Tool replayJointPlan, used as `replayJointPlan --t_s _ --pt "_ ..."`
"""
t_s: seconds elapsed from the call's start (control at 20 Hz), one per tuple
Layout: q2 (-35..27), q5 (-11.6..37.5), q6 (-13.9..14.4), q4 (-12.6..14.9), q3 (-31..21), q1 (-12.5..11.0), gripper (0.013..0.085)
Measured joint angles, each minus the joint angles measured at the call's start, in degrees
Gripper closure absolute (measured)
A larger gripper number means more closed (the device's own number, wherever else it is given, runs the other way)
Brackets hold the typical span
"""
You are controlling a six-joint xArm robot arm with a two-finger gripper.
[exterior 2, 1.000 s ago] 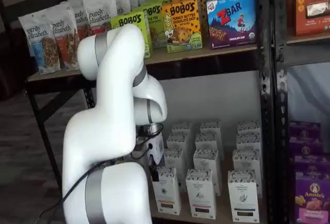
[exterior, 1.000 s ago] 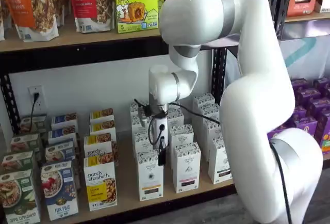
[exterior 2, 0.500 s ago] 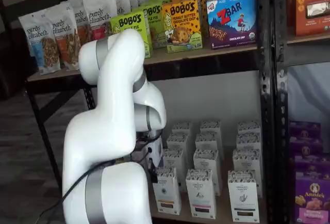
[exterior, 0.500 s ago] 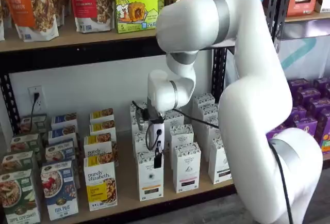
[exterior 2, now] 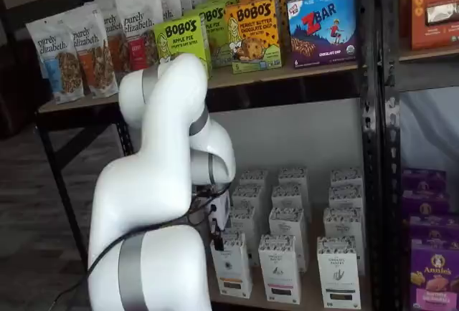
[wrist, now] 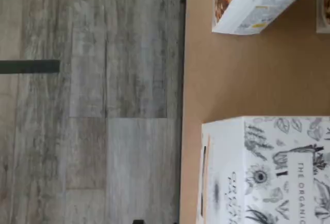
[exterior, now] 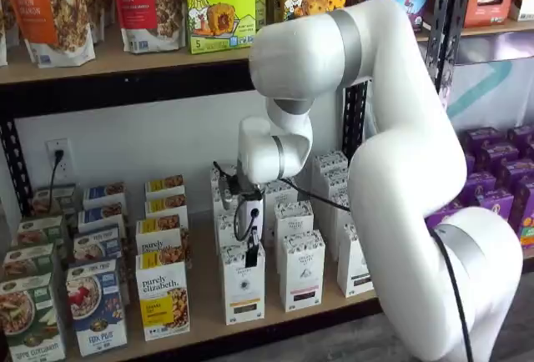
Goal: Pick up the white box with a yellow strip in the middle, on the bottom shelf, the fourth box from the left
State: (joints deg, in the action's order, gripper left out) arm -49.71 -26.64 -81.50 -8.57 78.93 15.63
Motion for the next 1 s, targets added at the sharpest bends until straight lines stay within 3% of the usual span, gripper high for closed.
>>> replayJointPlan --t_s 0.5,1.0 --pt "-8.10 -1.40 0.15 1.95 9.60 -1.65 0.0130" --pt "-12.63 -4.29 3.12 5.54 15.03 -1.82 0.0130"
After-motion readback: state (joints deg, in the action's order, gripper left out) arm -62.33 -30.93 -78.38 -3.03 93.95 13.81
